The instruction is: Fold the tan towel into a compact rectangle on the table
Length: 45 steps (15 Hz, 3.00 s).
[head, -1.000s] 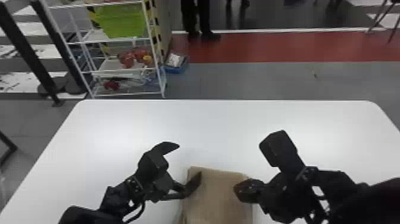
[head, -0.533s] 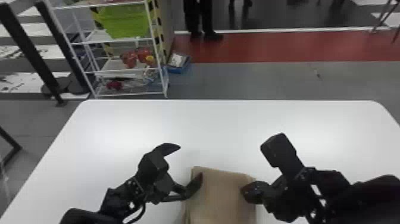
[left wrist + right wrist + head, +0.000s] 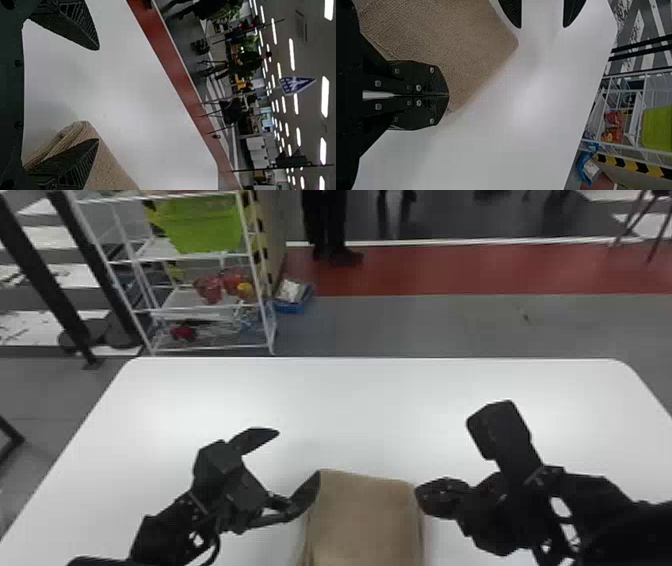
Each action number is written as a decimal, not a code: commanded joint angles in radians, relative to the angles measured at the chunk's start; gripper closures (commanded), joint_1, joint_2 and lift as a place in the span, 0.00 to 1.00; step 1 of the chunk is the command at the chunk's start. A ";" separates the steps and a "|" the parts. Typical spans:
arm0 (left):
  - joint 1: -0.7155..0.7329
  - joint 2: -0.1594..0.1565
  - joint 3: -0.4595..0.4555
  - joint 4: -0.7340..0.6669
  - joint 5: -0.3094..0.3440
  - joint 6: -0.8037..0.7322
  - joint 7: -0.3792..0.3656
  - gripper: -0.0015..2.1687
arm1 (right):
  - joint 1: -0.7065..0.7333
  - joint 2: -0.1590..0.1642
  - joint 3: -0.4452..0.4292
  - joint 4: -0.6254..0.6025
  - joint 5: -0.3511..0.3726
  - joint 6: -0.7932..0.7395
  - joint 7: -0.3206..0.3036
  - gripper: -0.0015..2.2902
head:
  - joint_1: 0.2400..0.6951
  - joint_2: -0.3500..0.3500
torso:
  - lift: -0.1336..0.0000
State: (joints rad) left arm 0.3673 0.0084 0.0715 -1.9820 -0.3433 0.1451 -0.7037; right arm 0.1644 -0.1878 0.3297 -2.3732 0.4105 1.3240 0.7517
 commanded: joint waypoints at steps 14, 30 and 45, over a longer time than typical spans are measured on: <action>0.234 -0.011 0.165 -0.070 0.504 -0.124 0.320 0.03 | 0.411 0.182 -0.520 0.180 -0.544 -1.242 -0.334 0.04 | 1.00 0.67 | 0.08; 0.239 -0.011 0.266 -0.037 0.492 -0.210 0.385 0.03 | 0.299 0.186 -0.508 0.305 -0.570 -1.227 -0.342 0.05 | 1.00 0.69 | 0.08; 0.282 -0.011 0.274 -0.075 0.500 -0.232 0.383 0.03 | 0.328 0.189 -0.482 0.298 -0.570 -1.282 -0.342 0.05 | 1.00 0.74 | 0.08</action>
State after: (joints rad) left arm 0.6323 0.0000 0.3436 -2.0485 0.1526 -0.0682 -0.3191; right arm 0.4745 0.0000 -0.1537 -2.0627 -0.1595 0.0663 0.4093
